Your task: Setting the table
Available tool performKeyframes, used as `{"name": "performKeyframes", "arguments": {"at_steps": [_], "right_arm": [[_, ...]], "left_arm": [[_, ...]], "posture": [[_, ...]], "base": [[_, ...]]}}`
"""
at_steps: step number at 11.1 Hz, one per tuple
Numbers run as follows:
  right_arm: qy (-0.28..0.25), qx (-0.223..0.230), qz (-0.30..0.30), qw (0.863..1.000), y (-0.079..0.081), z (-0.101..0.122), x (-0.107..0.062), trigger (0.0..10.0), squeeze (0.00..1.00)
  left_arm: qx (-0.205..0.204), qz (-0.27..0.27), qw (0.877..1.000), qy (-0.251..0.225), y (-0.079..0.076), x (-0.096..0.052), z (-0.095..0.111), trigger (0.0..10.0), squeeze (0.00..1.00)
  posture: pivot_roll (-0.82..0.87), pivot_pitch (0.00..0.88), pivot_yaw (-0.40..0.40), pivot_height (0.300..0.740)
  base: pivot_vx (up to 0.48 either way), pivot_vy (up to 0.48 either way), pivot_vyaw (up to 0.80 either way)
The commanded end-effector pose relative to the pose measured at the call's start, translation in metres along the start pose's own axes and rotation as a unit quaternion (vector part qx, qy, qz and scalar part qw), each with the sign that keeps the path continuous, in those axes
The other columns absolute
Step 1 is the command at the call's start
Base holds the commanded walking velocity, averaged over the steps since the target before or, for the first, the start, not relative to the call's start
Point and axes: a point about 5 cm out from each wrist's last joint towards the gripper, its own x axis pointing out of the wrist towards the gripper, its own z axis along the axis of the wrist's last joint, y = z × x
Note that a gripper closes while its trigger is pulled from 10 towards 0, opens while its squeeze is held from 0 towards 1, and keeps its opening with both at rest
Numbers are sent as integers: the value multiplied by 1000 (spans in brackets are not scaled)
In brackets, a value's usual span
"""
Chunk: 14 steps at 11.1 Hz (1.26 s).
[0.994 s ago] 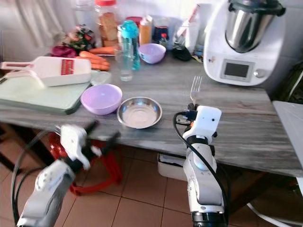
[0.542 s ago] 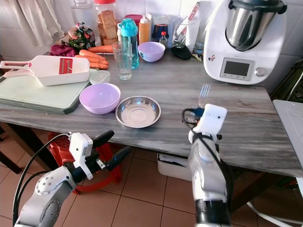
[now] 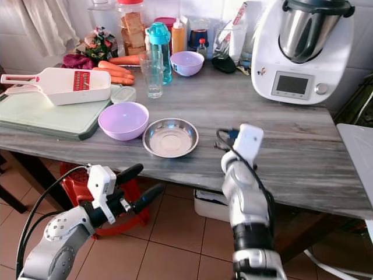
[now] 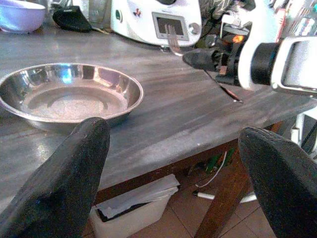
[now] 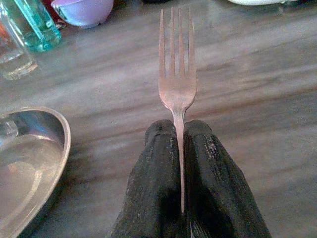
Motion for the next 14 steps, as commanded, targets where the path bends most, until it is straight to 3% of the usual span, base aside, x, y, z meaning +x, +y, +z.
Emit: {"name": "performKeyframes", "arguments": {"at_steps": [1,4,14], "right_arm": [[10,6,0,1000,0,-2,3,10000,0],[32,1,15,999,11,-8,14,10000,0],[66,18,14,998,20,-28,21,10000,0]], "left_arm": [[7,1,1000,1,0,-1,2,10000,0],[6,2,1000,-1,1,3,2,10000,0],[-6,-24,1000,8,-2,6,-1,10000,0]], "posture": [[92,46,-17,740],[94,44,-23,740],[98,47,-21,740]], "base": [[0,0,0],[0,0,0],[0,0,0]]}}
